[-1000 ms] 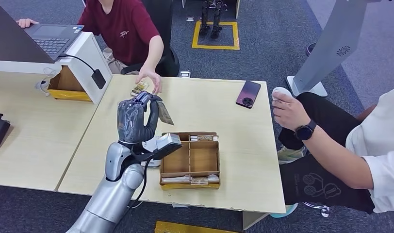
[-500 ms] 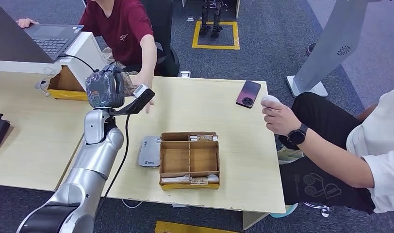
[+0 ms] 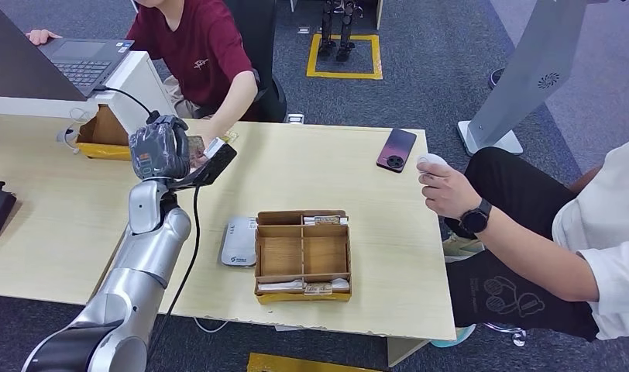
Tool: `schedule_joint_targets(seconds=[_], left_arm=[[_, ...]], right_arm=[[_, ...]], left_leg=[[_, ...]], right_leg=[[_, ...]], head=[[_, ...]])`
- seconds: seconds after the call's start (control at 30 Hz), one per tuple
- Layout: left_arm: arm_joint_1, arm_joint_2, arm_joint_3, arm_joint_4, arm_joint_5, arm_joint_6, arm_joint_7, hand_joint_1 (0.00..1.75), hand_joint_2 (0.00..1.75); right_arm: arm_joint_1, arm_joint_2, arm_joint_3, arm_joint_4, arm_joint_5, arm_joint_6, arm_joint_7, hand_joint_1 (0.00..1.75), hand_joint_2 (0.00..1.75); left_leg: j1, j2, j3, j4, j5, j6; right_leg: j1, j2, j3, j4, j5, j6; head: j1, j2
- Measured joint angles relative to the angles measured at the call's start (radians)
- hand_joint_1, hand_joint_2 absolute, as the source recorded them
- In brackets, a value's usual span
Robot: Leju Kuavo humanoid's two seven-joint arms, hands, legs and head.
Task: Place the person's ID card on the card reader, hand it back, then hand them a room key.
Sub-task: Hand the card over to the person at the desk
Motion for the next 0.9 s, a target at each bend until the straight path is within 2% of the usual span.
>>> schedule_joint_targets(seconds=[0.3,0.33,0.43,0.47,0.73,0.9], left_arm=[[-0.001,0.0,0.004,0.014,0.004,0.0,-0.003,1.71,1.75],[-0.002,0.0,0.004,0.015,0.006,0.0,-0.004,1.34,1.75],[-0.004,0.0,0.007,0.019,0.006,0.0,-0.011,0.06,1.75],[-0.004,0.0,0.009,0.019,0.005,0.001,-0.012,0.0,1.75],[-0.001,0.032,0.05,0.019,0.016,0.001,0.019,0.0,1.75],[0.0,0.034,0.055,0.019,0.017,0.001,0.02,0.0,1.75]], right_arm=[[0.0,0.0,0.002,-0.002,0.0,0.0,0.001,0.0,0.0],[0.0,0.0,0.002,-0.003,0.0,0.0,0.001,0.0,0.0],[0.0,0.0,0.003,-0.003,0.0,0.001,0.003,0.0,0.0],[0.0,0.0,0.003,-0.003,0.0,0.001,0.004,0.0,0.0],[0.001,0.0,0.003,-0.003,0.0,-0.004,-0.007,0.0,0.0],[0.001,0.0,0.003,-0.003,0.0,-0.005,-0.008,0.0,0.0]], left_leg=[[0.0,0.0,0.0,0.0,0.0,0.0],[0.0,0.0,0.0,0.0,0.0,0.0],[0.0,0.0,0.0,0.0,0.0,0.0],[0.0,0.0,0.0,0.0,0.0,0.0],[0.0,0.001,-0.001,0.0,0.0,0.0],[0.0,0.001,-0.001,-0.001,0.0,0.0]], right_leg=[[0.0,0.0,0.0,0.0,0.0,0.0],[0.0,0.0,0.0,0.0,0.0,0.0],[0.0,0.0,0.0,0.0,0.0,0.0],[0.0,0.0,0.0,0.0,0.0,0.0],[0.0,0.001,0.0,0.001,0.0,0.0],[0.0,0.001,0.0,0.001,0.0,0.0]], head=[[0.0,0.0],[0.0,0.0],[0.0,0.0],[0.0,0.0],[0.0,0.0],[0.0,0.0]])
